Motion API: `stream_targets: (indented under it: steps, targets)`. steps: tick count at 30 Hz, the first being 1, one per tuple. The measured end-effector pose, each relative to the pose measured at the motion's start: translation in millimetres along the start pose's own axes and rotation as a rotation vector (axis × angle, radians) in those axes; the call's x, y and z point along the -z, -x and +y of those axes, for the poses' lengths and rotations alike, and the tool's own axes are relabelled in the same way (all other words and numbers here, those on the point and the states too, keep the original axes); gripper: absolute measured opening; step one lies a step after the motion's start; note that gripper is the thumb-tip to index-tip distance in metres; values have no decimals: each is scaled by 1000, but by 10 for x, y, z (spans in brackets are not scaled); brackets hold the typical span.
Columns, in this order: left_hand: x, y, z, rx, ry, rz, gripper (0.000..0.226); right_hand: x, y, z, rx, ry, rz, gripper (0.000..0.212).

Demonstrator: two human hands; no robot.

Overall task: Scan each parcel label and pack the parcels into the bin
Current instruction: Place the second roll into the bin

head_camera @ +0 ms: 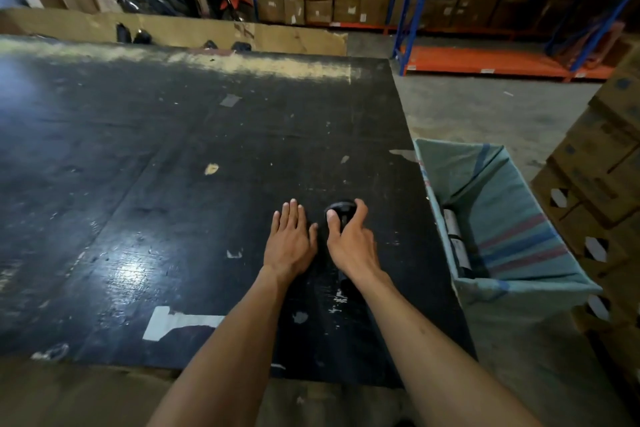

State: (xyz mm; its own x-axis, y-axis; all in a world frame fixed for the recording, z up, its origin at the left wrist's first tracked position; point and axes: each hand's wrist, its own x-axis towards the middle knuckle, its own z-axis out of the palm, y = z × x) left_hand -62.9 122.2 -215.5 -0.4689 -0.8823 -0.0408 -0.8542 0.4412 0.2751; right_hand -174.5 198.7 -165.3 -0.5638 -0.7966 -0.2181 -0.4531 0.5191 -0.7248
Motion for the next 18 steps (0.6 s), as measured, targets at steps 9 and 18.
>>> stream_targets:
  steps: [9, 18]
  targets:
    - [37, 10, 38, 15, -3, -8, 65, 202, -470, 32, -11, -15, 80, 66]
    - [5, -16, 16, 25, 5, -11, 65, 967, -1411, 281, -16, 85, 233, 64]
